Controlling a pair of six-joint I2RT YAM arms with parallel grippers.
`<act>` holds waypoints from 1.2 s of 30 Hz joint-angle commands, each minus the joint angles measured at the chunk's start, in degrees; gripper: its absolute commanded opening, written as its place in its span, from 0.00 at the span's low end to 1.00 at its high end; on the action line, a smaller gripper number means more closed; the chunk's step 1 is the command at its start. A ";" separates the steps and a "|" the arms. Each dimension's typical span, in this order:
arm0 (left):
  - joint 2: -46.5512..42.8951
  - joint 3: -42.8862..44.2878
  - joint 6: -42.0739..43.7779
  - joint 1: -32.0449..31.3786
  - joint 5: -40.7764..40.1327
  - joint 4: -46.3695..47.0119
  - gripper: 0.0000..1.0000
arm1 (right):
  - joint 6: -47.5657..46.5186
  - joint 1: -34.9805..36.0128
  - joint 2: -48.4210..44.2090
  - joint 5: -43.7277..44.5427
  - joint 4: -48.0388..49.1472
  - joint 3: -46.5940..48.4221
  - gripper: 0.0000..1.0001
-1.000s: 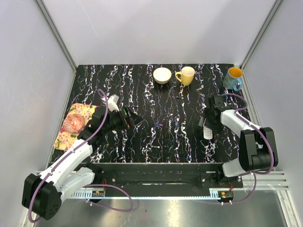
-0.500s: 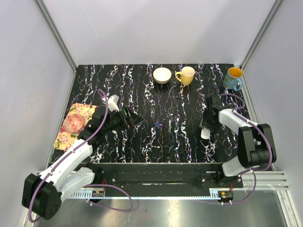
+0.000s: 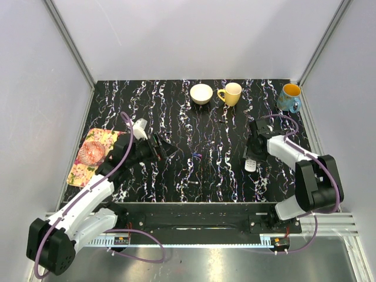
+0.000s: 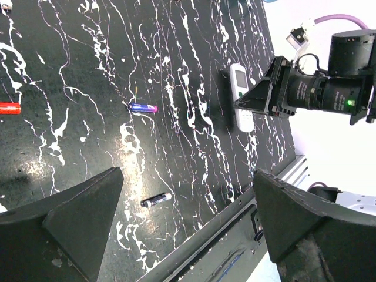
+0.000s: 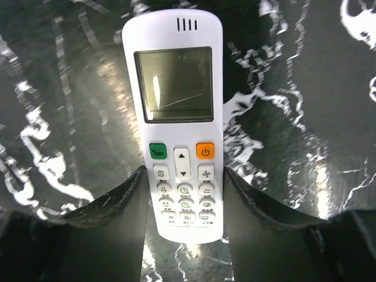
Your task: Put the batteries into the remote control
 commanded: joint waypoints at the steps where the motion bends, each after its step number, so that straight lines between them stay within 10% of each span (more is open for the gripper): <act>1: -1.94 -0.35 -0.35 -0.27 -0.68 1.34 0.97 | 3.85 7.36 -5.81 2.84 -1.55 3.91 0.29; 14: -10.11 -0.08 -1.57 -0.27 -15.44 -10.53 0.96 | 11.15 29.00 11.92 4.69 -3.76 28.32 0.29; 36: -16.88 0.18 -6.85 -0.19 -31.26 -22.48 0.95 | 24.68 36.48 35.76 1.43 -3.59 47.07 0.24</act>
